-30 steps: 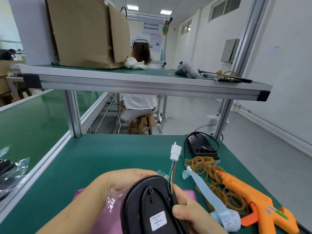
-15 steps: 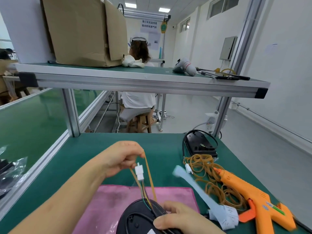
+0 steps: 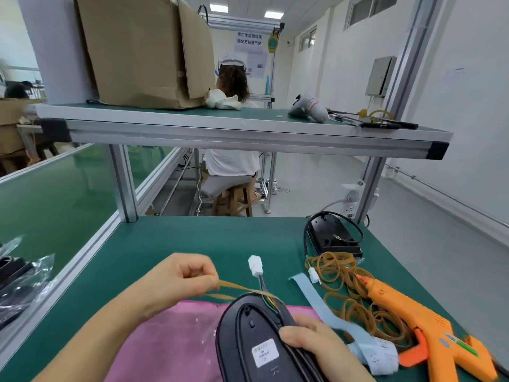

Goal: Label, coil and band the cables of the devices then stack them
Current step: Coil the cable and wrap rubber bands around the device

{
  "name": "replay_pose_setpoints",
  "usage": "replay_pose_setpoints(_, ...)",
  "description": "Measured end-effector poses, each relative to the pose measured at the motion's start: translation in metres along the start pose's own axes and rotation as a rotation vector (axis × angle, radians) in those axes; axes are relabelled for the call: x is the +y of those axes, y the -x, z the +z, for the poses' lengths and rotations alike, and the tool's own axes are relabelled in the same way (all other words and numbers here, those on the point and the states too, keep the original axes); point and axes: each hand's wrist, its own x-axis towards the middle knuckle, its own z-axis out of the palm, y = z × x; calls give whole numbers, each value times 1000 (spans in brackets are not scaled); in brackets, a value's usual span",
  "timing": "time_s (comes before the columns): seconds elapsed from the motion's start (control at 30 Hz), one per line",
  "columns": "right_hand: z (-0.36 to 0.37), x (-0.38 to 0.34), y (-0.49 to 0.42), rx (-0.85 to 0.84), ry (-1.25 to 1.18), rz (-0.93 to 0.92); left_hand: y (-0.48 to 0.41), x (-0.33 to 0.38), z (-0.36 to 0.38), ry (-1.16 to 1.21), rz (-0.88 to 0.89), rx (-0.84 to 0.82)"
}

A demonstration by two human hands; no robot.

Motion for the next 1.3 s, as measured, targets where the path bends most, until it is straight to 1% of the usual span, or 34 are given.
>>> replay_pose_setpoints(0.13, 3, 3, 2, 27, -129, -37, 19, -20, 3, 101, -105, 59)
replay_pose_setpoints(0.3, -1, 3, -3, 102, -130, -90, 39, -34, 20, 288, -248, -38)
replay_pose_setpoints(0.4, -5, 6, -6, 150, -92, -89, 48, -31, 31, 344, -239, -124)
replay_pose_setpoints(0.47, -5, 8, -8, 186, -72, -77, 51, -23, 34, 263, -204, -157)
replay_pose_setpoints(0.5, -3, 9, -9, 197, -68, -65, 50, -18, 36, 183, -178, -130)
replay_pose_setpoints(0.57, 2, 9, -9, 200, -40, -37, 47, -8, 40, 40, -118, -15)
replay_pose_setpoints(0.63, 8, 10, -10, 203, -17, -25, 43, 6, 47, -101, 0, 66)
replay_pose_setpoints(0.7, 12, 9, -10, 213, -19, -9, 40, 17, 56, -359, 147, 132)
replay_pose_setpoints(0.73, 14, 8, -10, 215, -30, 0, 39, 20, 60, -524, 214, 196)
replay_pose_setpoints(0.77, 15, 6, -10, 213, -43, 4, 38, 20, 63, -635, 272, 275)
replay_pose_setpoints(0.8, 16, 5, -10, 209, -45, 7, 36, 21, 66, -651, 296, 365)
replay_pose_setpoints(0.83, 17, 3, -9, 206, -35, 11, 33, 21, 67, -589, 262, 439)
replay_pose_setpoints(0.87, 18, 1, -9, 204, -20, 14, 30, 18, 68, -475, 199, 501)
replay_pose_setpoints(0.9, 19, 0, -8, 201, -6, 21, 27, 14, 70, -374, 130, 546)
replay_pose_setpoints(0.93, 20, -1, -8, 201, 0, 32, 25, 10, 71, -329, 106, 585)
replay_pose_setpoints(0.97, 21, -2, -8, 204, -2, 46, 25, 7, 72, -333, 112, 604)
replay_pose_setpoints(1.0, 21, -1, -8, 214, -9, 58, 26, 6, 72, -363, 134, 600)
replay_pose_setpoints(1.07, 20, 0, -9, 236, -12, 64, 30, 9, 72, -541, 242, 546)
replay_pose_setpoints(1.13, 18, 2, -9, 246, -16, 66, 35, 15, 71, -702, 393, 467)
replay_pose_setpoints(1.23, 16, 3, -9, 269, -28, 63, 39, 14, 73, -840, 636, 359)
replay_pose_setpoints(1.27, 16, 4, -9, 276, -34, 59, 42, 13, 76, -869, 661, 339)
replay_pose_setpoints(1.3, 14, 4, -8, 287, -47, 52, 46, 12, 78, -864, 650, 325)
